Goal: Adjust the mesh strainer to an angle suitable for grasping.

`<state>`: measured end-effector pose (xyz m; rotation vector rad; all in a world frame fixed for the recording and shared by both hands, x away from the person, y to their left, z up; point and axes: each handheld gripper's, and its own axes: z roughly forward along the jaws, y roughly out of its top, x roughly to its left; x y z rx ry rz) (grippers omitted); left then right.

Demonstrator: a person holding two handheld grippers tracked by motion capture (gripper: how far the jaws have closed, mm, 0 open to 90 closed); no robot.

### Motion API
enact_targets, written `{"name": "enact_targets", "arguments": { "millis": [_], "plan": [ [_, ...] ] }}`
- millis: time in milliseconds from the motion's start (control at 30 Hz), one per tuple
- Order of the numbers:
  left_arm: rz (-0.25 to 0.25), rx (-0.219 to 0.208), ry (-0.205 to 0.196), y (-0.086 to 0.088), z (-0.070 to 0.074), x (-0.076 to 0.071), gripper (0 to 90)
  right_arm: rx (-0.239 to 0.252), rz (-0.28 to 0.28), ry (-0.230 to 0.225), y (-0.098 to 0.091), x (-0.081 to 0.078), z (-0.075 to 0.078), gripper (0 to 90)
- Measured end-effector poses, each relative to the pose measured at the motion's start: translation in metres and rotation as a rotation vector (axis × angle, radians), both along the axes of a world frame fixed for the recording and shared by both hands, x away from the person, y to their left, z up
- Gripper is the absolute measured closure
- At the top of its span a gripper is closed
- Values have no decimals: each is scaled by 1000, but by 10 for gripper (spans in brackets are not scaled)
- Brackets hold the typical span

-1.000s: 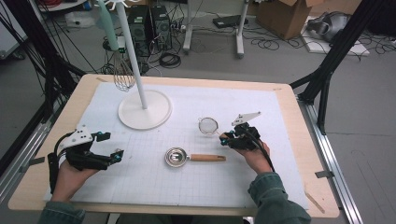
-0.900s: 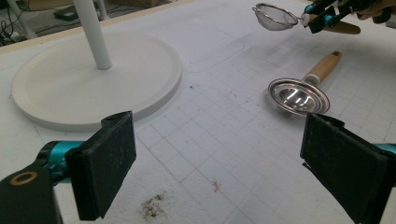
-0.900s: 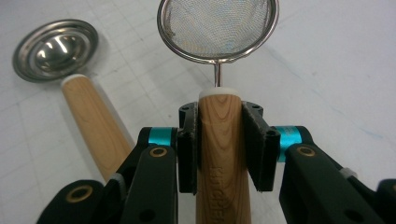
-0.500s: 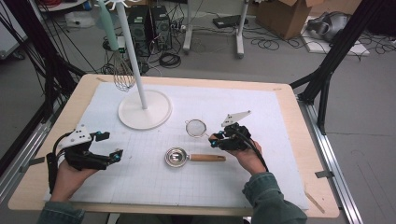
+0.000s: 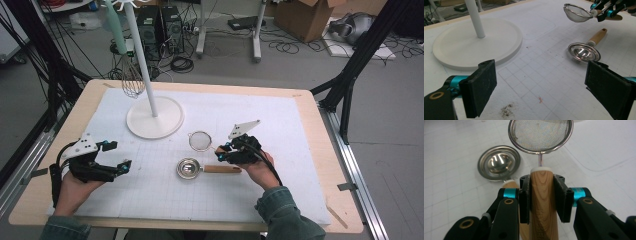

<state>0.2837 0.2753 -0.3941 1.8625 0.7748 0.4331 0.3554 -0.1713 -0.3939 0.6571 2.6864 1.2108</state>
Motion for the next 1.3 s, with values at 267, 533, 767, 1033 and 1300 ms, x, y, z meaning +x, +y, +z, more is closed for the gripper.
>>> {"name": "enact_targets", "arguments": {
  "millis": [267, 533, 767, 1033, 1300],
  "plan": [
    [-1, 0, -2, 0, 0, 0, 110, -2, 63, -2, 20, -7, 3, 693],
    [-1, 0, 1, 0, 0, 0, 110, -5, 105, 1, 35, -11, 1, 692],
    [-1, -1, 1, 1, 0, 0, 110, -1, 139, 10, 45, -13, -1, 693],
    [-2, 1, -1, 0, 0, 0, 110, -7, 193, 27, 63, -20, -5, 692],
    [-1, -1, 0, 1, 0, 1, 110, -22, 241, 37, 82, -25, -11, 692]
  ]
}}
